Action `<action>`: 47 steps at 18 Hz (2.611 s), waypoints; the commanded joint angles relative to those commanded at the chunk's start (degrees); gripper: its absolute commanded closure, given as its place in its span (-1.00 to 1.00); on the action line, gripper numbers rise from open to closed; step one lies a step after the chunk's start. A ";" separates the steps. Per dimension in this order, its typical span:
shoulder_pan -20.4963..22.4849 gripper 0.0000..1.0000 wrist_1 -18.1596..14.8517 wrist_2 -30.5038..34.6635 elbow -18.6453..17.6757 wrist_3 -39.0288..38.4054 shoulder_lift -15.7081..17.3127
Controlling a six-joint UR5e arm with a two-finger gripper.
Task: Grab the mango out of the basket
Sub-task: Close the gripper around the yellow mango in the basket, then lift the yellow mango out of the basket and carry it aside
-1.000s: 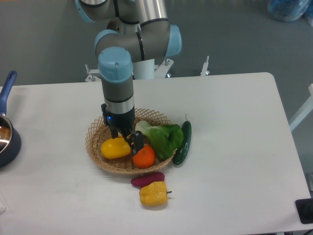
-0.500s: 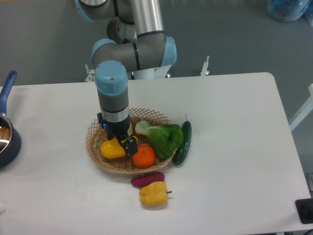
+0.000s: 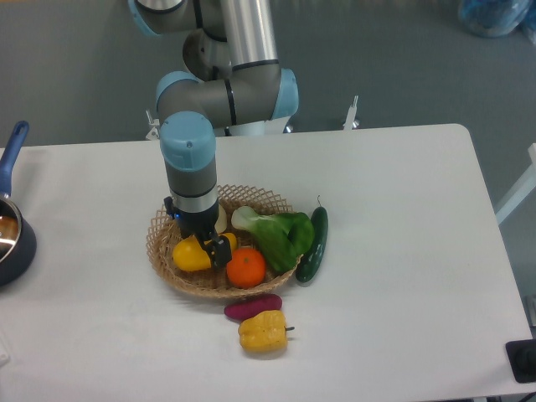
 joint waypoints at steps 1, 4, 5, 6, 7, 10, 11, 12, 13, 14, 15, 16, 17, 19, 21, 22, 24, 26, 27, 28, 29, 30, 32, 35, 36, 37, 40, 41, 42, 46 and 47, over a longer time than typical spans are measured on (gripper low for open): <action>-0.09 -1.00 0.00 0.00 0.00 0.00 -0.09; -0.09 -1.00 0.00 0.00 0.09 -0.09 -0.96; -0.09 -1.00 0.09 0.26 0.26 -0.18 -1.40; -0.09 -1.00 0.09 0.52 0.26 -0.18 -1.58; -0.09 -1.00 0.09 0.70 0.26 -0.18 -1.84; -0.44 -1.00 0.09 0.79 0.79 0.00 -3.25; -0.44 -1.00 0.09 0.79 0.97 0.09 -3.51; -0.44 -1.00 0.17 0.70 1.05 0.09 -3.60; -0.44 -0.98 0.18 0.70 1.14 0.09 -3.69; -0.53 -0.85 0.18 0.70 1.06 0.09 -3.78; -0.53 -0.70 0.18 0.70 1.05 0.00 -4.04; -0.53 -0.60 0.18 0.70 1.14 -0.09 -4.13; -0.53 -0.51 0.18 0.70 1.06 -0.09 -4.13; -0.53 -0.26 0.09 0.70 1.06 -0.18 -4.13; -0.53 -0.14 0.09 0.70 1.05 -0.26 -4.04; -0.53 -0.09 0.09 0.70 1.05 -0.53 -3.78; -0.53 -0.05 0.09 0.70 1.14 -0.53 -3.60; -0.27 -0.05 0.09 0.62 1.14 -0.53 -3.43; -0.09 -0.05 0.09 0.35 1.32 -0.53 -2.91; 0.09 -0.05 0.09 0.18 1.49 -0.62 -2.55; 0.26 -0.05 0.09 0.18 1.67 -0.62 -2.38; 0.52 -0.05 0.09 0.09 1.76 -0.62 -2.03; 1.14 -0.05 0.09 0.00 1.76 -0.62 -0.80; 2.20 -0.05 -0.09 0.09 2.63 -1.23 -0.18; 2.55 -0.05 -0.09 0.09 2.81 -1.32 -0.18; 3.16 -0.05 -0.09 0.09 2.90 -1.49 -0.09; 5.35 -0.05 -0.17 0.09 3.86 -1.58 0.61; 6.49 -0.05 -0.35 -0.09 4.30 -1.58 1.14; 7.63 -0.05 -0.44 -0.87 5.00 -1.84 1.75; 12.21 -0.05 -0.44 -5.35 9.57 -4.57 1.93; 13.00 -0.06 -0.44 -6.06 10.71 -4.92 1.93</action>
